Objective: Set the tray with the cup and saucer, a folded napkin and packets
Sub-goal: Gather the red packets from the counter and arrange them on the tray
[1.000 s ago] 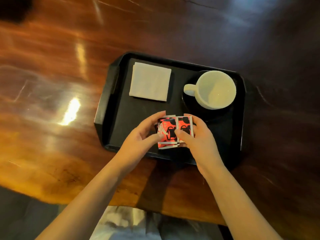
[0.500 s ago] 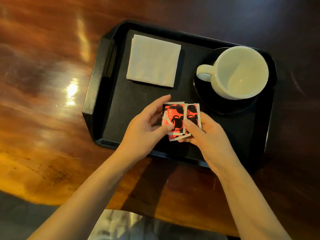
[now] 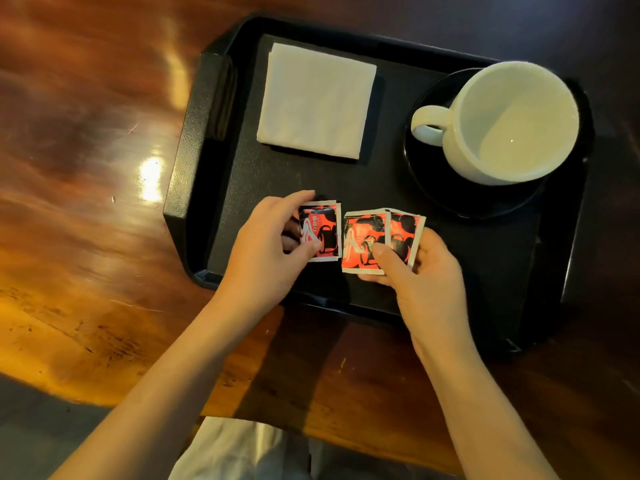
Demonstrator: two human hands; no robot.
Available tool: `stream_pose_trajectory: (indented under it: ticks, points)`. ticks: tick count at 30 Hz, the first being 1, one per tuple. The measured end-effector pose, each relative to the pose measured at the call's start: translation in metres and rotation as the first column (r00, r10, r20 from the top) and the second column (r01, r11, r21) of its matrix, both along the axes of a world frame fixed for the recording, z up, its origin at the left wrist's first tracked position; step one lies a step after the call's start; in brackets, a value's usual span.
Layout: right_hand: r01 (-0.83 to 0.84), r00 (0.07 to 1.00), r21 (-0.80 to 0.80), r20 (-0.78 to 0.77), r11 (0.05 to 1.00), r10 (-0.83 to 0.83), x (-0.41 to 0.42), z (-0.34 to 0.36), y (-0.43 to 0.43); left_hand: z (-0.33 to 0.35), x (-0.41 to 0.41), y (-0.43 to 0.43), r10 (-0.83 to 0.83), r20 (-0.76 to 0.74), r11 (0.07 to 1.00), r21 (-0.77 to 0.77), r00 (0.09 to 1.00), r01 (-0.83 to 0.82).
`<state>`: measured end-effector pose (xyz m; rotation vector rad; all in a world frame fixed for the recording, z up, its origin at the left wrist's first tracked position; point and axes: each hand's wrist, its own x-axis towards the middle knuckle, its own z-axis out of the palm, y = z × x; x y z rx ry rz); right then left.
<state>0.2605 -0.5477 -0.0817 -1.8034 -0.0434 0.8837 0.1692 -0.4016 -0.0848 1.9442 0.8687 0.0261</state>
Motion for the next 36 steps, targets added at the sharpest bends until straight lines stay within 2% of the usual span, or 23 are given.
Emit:
stream_pose_trajectory:
  ticks: [3, 12, 17, 21, 27, 32, 36]
  points:
    - [-0.010, 1.000, -0.010, -0.004, 1.000, 0.010, -0.008, 0.000, 0.008, 0.005, 0.001, -0.001, -0.078, -0.036, 0.994, 0.069, 0.996, 0.080]
    - [-0.013, 0.969, -0.285, 0.234, 0.958, 0.083, -0.022, 0.000, 0.015, 0.006, -0.005, 0.001, -0.222, -0.147, 0.940, 0.229, 0.964, 0.252]
    - [-0.009, 0.926, -0.371, 0.347, 0.928, 0.148, -0.024, 0.000, 0.016, 0.005, -0.007, 0.001, -0.239, -0.198, 0.890, 0.347, 0.951, 0.296]
    - [-0.035, 0.909, -0.397, 0.369, 0.917, 0.195, -0.022, 0.001, 0.014, 0.003, -0.005, -0.006, -0.348, -0.223, 0.797, 0.441, 0.911, 0.413]
    - [0.053, 0.845, -0.349, 0.514, 0.935, 0.144, -0.014, 0.007, -0.002, -0.002, -0.003, -0.010, -0.352, -0.246, 0.771, 0.472, 0.903, 0.429]
    - [0.027, 0.916, -0.245, 0.394, 0.969, 0.074, -0.015, 0.008, -0.002, -0.003, -0.002, -0.008, -0.361, -0.245, 0.766, 0.473, 0.900, 0.436]
    - [0.012, 0.909, -0.335, 0.396, 0.942, 0.129, -0.018, 0.001, 0.002, -0.005, -0.003, -0.005, -0.367, -0.242, 0.762, 0.475, 0.898, 0.440]
